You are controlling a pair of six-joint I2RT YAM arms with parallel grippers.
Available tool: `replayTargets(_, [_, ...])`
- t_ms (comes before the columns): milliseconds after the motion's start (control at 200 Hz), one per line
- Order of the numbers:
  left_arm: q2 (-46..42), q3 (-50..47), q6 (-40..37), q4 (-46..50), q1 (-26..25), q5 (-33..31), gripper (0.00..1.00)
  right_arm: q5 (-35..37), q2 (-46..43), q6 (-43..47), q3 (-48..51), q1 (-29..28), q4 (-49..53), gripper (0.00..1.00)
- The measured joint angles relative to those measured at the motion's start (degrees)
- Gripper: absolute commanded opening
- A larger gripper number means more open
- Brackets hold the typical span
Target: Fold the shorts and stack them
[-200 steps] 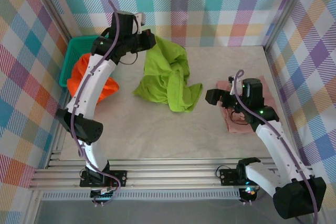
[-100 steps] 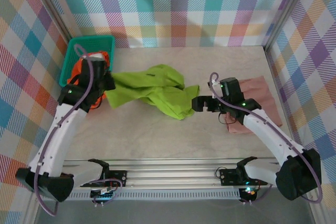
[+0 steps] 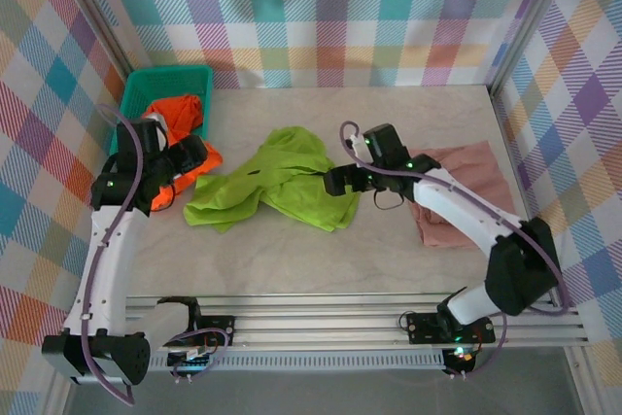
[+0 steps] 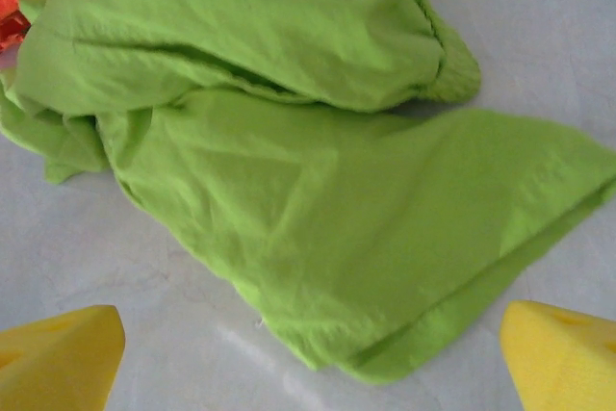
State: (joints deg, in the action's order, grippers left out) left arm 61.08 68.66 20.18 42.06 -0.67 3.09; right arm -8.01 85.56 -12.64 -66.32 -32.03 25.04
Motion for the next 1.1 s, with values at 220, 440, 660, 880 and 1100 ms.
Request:
replayTargets(220, [-0.66,-14.01,5.60,-3.67,-3.48,4.76,0.75,0.04,13.81,3.65,-11.21,-0.39,0.42,0.99])
replayTargets(440, [-0.66,-18.84,8.79,-6.49,-6.45,5.44,0.75,0.98,27.45,6.60,-22.77,-0.70,1.42,0.78])
replayTargets(660, [-0.63,-20.00,9.92,-8.76,-6.75,4.28,0.76,2.01,33.29,8.13,-27.26,-0.70,2.08,0.14])
replayTargets(880, [-1.40,-20.92,10.10,-10.86,-6.78,4.50,0.77,8.07,27.93,9.81,-27.30,-0.72,6.03,0.00])
replayTargets(1100, [-3.21,-20.94,10.03,-15.50,-8.13,6.71,0.79,16.09,8.31,11.69,-29.14,-2.23,9.49,0.00])
